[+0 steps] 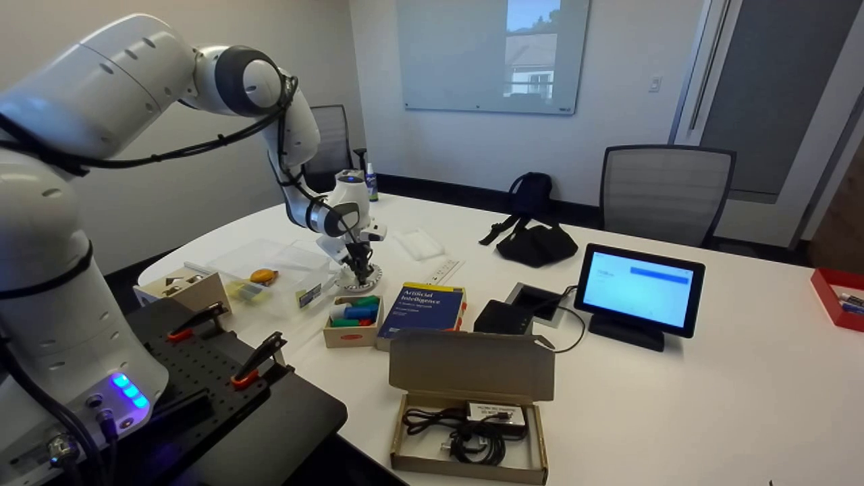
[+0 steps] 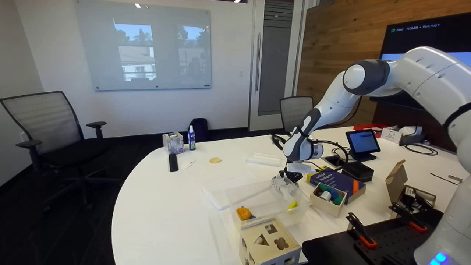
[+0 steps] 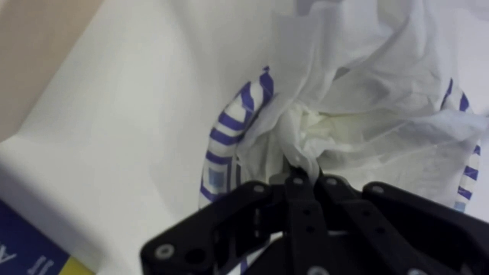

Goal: Use the napkin to wipe the white plate

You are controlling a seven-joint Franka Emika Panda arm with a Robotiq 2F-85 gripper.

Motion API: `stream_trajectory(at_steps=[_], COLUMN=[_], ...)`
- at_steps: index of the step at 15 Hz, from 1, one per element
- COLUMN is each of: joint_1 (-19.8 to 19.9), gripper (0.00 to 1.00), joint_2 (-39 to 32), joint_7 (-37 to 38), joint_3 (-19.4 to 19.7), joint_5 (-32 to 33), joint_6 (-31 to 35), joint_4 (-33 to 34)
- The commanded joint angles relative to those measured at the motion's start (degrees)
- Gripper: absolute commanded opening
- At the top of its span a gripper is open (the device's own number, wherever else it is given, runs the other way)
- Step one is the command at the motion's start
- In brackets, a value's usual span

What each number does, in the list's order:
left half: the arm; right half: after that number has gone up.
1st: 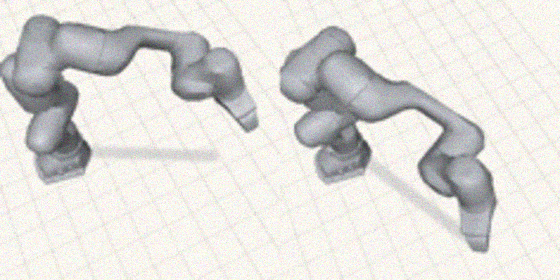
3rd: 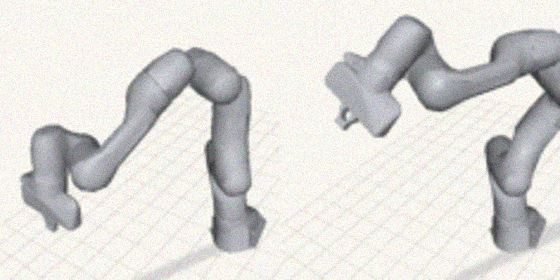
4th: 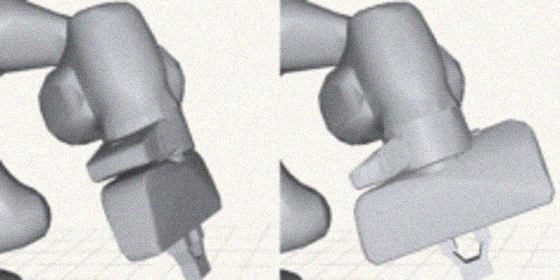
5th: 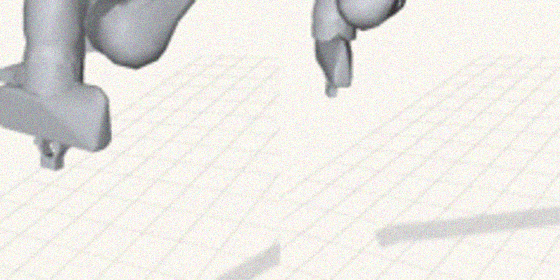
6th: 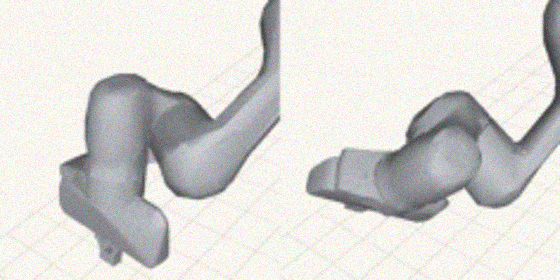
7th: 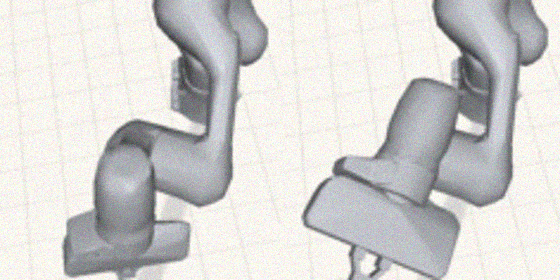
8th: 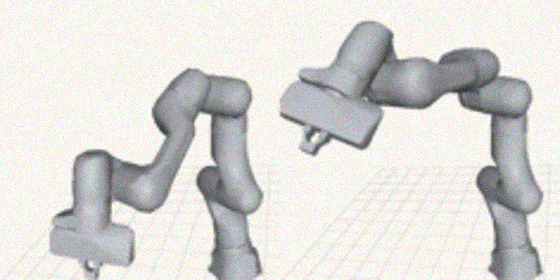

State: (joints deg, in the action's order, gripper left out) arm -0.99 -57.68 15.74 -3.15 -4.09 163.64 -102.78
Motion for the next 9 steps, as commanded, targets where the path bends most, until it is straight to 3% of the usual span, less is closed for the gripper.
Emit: stream_trajectory(at_steps=[1, 4, 7, 9], joint_1=[-1.45, -5.40, -9.80, -8.26], gripper=[0.01, 0.01, 0.01, 0.01], joint_2=[-1.43, -1.77, -1.02, -0.59], joint_7=[-0.75, 1.01, 2.00, -0.41], joint_3=[0.79, 4.91, 9.30, 7.19], joint_5=[-2.32, -1.35, -0.67, -0.75], joint_6=[3.31, 6.53, 3.40, -0.61], joint_4=[1.32, 0.99, 0.62, 1.00])
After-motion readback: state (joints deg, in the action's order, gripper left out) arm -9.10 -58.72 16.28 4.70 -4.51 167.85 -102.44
